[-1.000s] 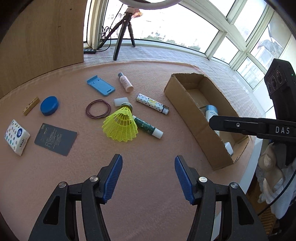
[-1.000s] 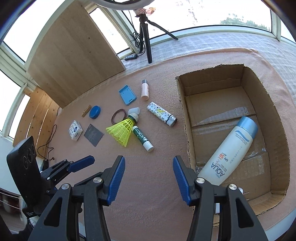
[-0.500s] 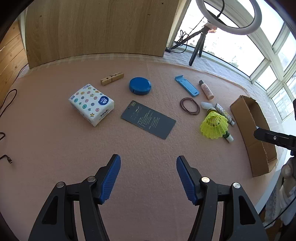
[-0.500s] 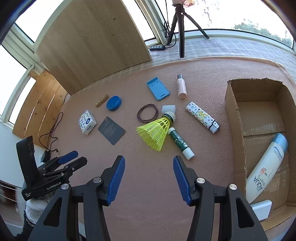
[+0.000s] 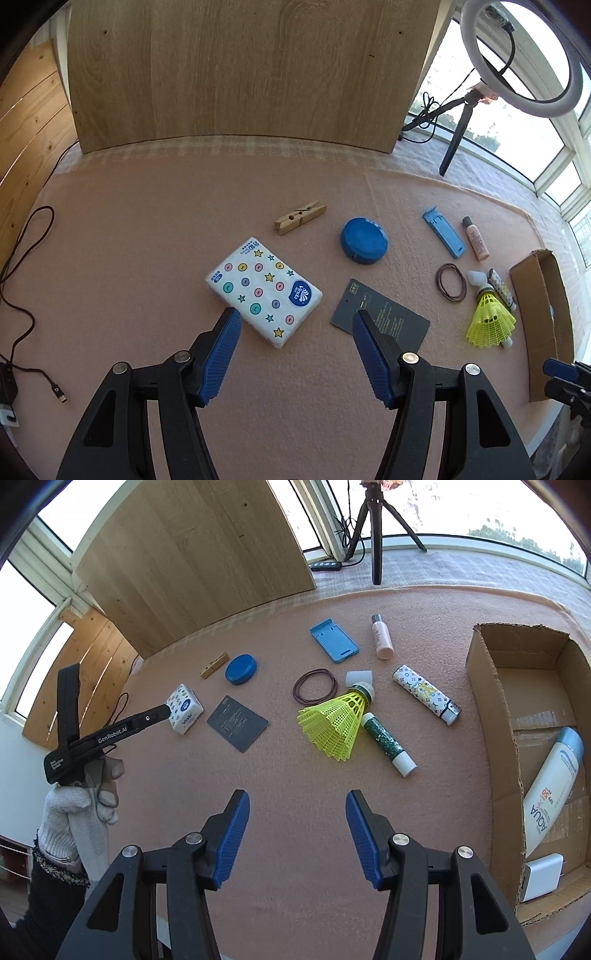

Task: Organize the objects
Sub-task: 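Move the left tool toward the blue round lid, then close the left gripper on the blue lid while the right gripper grasps the green glue stick, then carry the lid with the left gripper into the box while the right gripper drops the glue stick there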

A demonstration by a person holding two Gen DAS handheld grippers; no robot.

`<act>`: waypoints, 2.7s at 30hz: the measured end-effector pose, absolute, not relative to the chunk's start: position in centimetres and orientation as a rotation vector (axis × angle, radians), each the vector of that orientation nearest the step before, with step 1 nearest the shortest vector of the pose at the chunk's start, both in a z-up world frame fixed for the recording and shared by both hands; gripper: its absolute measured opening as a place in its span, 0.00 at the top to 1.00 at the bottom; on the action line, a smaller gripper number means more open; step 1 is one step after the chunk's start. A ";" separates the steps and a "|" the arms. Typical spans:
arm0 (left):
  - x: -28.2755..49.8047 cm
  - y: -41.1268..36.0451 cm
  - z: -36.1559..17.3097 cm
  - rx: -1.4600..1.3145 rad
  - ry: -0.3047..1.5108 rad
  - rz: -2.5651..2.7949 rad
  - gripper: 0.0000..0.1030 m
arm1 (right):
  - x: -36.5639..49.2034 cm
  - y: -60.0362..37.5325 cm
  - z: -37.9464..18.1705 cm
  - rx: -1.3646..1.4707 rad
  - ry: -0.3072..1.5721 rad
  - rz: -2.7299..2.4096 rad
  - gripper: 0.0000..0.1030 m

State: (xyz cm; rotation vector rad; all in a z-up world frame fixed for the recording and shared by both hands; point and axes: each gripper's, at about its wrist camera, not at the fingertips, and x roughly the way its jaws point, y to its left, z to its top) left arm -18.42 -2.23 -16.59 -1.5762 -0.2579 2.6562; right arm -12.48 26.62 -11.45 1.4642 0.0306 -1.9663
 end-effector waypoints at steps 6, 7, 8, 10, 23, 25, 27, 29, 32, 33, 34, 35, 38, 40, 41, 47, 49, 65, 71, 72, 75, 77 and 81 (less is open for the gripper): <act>-22.5 0.0 -17.1 -1.577 -0.242 2.609 0.36 | -12.8 28.2 -11.9 1.491 0.009 -2.005 0.51; -23.1 0.7 -17.2 -1.571 -0.218 2.606 0.36 | -13.0 28.5 -12.0 1.499 0.002 -2.013 0.51; -23.7 1.4 -17.3 -1.569 -0.196 2.597 0.36 | -13.2 28.8 -12.2 1.507 -0.008 -2.018 0.51; -24.8 2.7 -17.6 -1.568 -0.154 2.580 0.36 | -13.8 29.4 -12.5 1.523 -0.027 -2.026 0.51; -28.6 6.1 -21.1 -1.641 -0.029 2.537 0.35 | -16.5 29.1 -14.3 1.544 0.041 -2.041 0.51; -28.8 6.2 -21.4 -1.646 -0.027 2.531 0.35 | -17.0 28.4 -14.8 1.548 0.090 -2.044 0.51; -29.1 6.4 -21.7 -1.652 -0.027 2.526 0.35 | -17.5 27.6 -15.4 1.563 0.152 -2.040 0.51; -29.2 6.5 -21.9 -1.654 -0.023 2.521 0.35 | -17.9 26.9 -16.0 1.575 0.204 -2.048 0.51; -29.4 6.5 -22.1 -1.656 -0.025 2.516 0.35 | -18.7 26.4 -16.9 1.584 0.263 -2.077 0.53; -29.4 6.5 -22.1 -1.657 -0.022 2.516 0.35 | -18.9 26.2 -17.2 1.588 0.280 -2.082 0.55; -29.4 6.5 -22.2 -1.659 -0.018 2.517 0.35 | -19.2 26.1 -17.6 1.597 0.287 -2.080 0.58; -29.5 6.6 -22.2 -1.660 -0.015 2.518 0.35 | -19.3 25.9 -17.9 1.607 0.292 -2.074 0.60; -29.5 6.4 -22.1 -1.651 -0.009 2.523 0.35 | -19.6 25.4 -18.9 1.622 0.311 -2.072 0.64; -29.6 6.4 -22.0 -1.648 -0.013 2.523 0.35 | -19.7 25.1 -19.2 1.623 0.321 -2.075 0.64; -29.7 6.3 -22.0 -1.646 -0.011 2.524 0.35 | -19.7 24.9 -19.3 1.615 0.334 -2.083 0.64; -29.3 7.2 -21.7 -1.611 0.046 2.527 0.38 | -19.8 24.4 -19.3 1.598 0.355 -2.113 0.65; -29.1 7.8 -21.6 -1.593 0.085 2.527 0.42 | -19.8 24.5 -19.3 1.600 0.353 -2.127 0.72; -24.0 13.5 -20.1 -1.501 0.133 2.385 0.48 | -19.2 26.1 -19.2 1.619 0.254 -2.123 0.86; -20.3 14.5 -19.8 -1.491 0.128 2.374 0.48 | -18.9 26.4 -19.3 1.610 0.227 -2.124 0.86; -19.7 14.5 -19.7 -1.490 0.113 2.377 0.48 | -18.9 26.5 -19.3 1.610 0.221 -2.125 0.86; -18.4 14.3 -19.6 -1.494 0.057 2.384 0.48 | -18.7 26.7 -19.1 1.606 0.212 -2.127 0.86; -17.7 14.0 -19.2 -1.500 0.008 2.382 0.48 | -18.4 27.0 -18.8 1.594 0.201 -2.130 0.86; -16.3 14.1 -17.6 -1.469 -0.025 2.395 0.48 | -17.6 27.8 -17.3 1.556 0.168 -2.138 0.87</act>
